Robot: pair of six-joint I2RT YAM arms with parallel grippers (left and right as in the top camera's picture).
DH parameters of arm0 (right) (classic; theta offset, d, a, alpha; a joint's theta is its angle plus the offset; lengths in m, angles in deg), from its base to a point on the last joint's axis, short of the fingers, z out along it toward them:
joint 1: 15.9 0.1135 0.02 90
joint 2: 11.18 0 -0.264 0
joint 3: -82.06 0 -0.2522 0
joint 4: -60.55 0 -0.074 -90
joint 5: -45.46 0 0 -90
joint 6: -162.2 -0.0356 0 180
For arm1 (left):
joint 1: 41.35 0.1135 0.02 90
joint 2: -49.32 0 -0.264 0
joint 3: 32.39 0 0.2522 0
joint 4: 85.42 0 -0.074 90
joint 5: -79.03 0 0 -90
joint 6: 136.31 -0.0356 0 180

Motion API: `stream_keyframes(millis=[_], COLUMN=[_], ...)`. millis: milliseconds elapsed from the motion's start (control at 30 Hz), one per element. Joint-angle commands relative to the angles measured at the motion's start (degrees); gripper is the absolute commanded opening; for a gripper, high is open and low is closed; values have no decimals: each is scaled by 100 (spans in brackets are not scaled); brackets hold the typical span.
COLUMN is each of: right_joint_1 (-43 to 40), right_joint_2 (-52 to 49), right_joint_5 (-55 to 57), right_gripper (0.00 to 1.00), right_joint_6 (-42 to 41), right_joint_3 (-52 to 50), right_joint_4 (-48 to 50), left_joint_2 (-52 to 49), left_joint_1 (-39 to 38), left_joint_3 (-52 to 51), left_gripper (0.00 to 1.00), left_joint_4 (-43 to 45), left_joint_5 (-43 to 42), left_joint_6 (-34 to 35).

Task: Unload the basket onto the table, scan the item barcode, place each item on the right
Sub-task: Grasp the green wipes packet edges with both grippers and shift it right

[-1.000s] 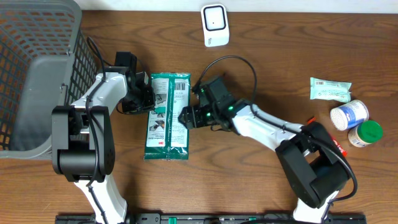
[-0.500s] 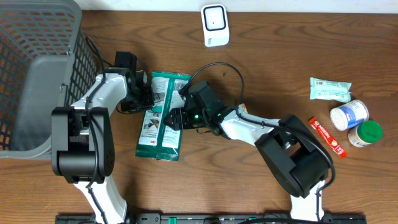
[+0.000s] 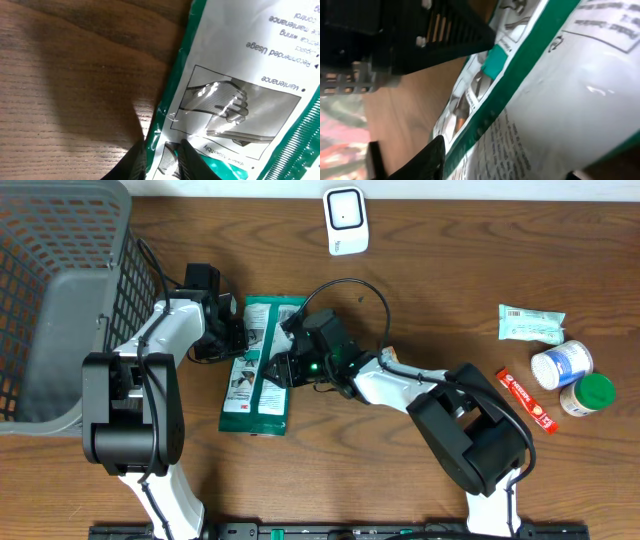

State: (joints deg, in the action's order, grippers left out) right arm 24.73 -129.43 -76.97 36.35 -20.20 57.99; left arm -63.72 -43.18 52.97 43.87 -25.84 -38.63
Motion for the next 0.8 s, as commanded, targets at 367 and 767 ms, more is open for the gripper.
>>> stream_keyframes(millis=[367, 767], right_joint_1=[-723, -1624], right_joint_2=[422, 1567], right_joint_5=[-1069, -3456], right_gripper=[1, 1], right_joint_6=[634, 2184], right_joint_3=[-9, -9], right_joint_4=[-122, -472], left_joint_2=[496, 2496], left_joint_1=[96, 315], left_joint_3=[-7, 87], left_gripper=[36, 63], left_joint_4=[-46, -15], left_joint_5=[-286, -2083], left_joint_6=[-17, -79])
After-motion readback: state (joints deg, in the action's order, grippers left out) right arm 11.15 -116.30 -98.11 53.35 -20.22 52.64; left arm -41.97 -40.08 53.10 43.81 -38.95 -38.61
